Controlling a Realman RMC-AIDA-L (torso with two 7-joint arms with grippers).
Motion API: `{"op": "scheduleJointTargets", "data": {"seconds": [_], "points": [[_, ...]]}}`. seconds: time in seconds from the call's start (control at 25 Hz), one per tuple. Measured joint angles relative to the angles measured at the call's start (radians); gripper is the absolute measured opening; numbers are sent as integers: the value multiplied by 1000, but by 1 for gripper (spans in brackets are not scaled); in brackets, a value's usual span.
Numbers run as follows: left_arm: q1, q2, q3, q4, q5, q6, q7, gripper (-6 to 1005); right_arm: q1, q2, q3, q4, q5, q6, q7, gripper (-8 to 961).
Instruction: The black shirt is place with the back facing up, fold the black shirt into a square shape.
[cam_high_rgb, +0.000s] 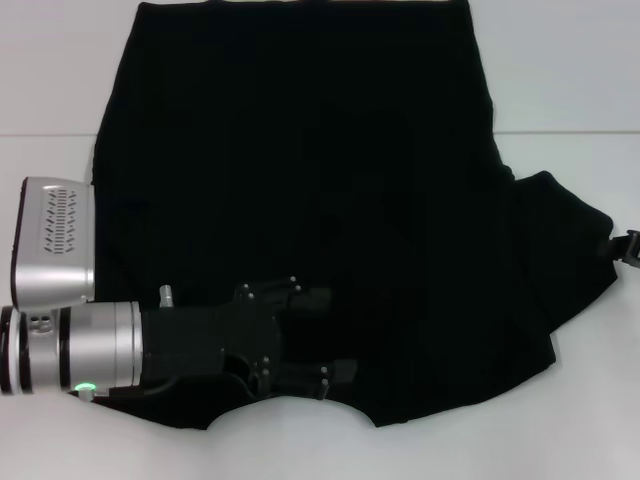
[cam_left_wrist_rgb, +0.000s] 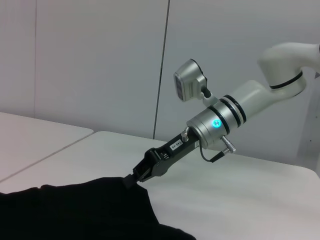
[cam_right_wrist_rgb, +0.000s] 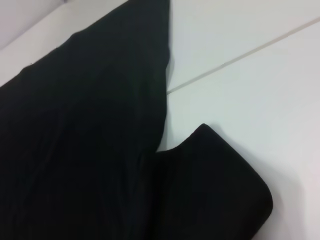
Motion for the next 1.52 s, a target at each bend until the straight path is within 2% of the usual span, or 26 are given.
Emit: {"op": "scheduleJointTargets", "data": {"seconds": [0.4,1.04,1.32,1.52], "points": [[0,0,0,0,0,-1,0,905,4,1,22,8,27,47,-80,42],[-5,0,0,-2,0,-9,0,904,27,8,21,11,48,80,-87,70],[-6,0,0,-2,0,-9,0,904,110,28,2,32,67,73,-98,82],[-7,0,0,-2,0,-9,0,904,180,60,-64,56,72,22,-164,90]]}}
